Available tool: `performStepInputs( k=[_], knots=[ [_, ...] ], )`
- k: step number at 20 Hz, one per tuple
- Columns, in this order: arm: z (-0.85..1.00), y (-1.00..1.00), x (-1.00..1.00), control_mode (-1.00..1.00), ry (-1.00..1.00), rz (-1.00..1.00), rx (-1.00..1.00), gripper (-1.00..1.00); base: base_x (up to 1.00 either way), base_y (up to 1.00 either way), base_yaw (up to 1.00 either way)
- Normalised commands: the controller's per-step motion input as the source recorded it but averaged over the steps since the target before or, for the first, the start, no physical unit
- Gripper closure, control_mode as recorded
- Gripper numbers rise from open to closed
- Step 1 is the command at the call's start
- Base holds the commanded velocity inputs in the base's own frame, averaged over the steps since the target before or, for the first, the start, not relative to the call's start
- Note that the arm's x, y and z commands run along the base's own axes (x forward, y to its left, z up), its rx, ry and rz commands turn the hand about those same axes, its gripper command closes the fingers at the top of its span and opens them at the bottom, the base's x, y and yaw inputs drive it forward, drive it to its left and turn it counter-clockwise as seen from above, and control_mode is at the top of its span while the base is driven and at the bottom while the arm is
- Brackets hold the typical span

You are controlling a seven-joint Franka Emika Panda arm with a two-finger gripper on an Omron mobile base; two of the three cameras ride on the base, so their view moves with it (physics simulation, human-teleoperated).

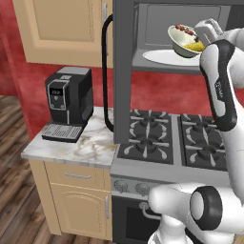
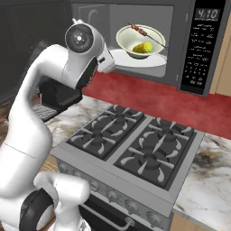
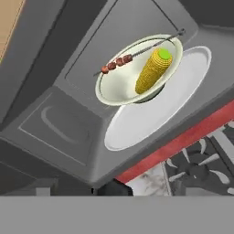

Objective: Place the bowl containing the corn and kebab skewer in the microwave. Close the microwave door and press the start button to microwave the meal.

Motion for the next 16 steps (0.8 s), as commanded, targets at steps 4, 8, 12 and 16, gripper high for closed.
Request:
performStepInputs(
  k=[4, 8, 12, 16],
  knots=[
    [0.24, 0.11, -1.00, -1.00, 0.03, 0.24, -0.60, -1.00, 0.00, 0.00, 0.00],
    [0.16, 0.18, -1.00, -1.00, 0.03, 0.24, -0.61, -1.00, 0.00, 0.00, 0.00],
    [0.12, 0.52, -1.00, -1.00, 0.05, 0.25, -0.64, -1.00, 0.00, 0.00, 0.00],
    [0.03, 0.71, -1.00, -1.00, 0.02, 0.23, -0.66, -1.00, 0.00, 0.00, 0.00]
  ],
)
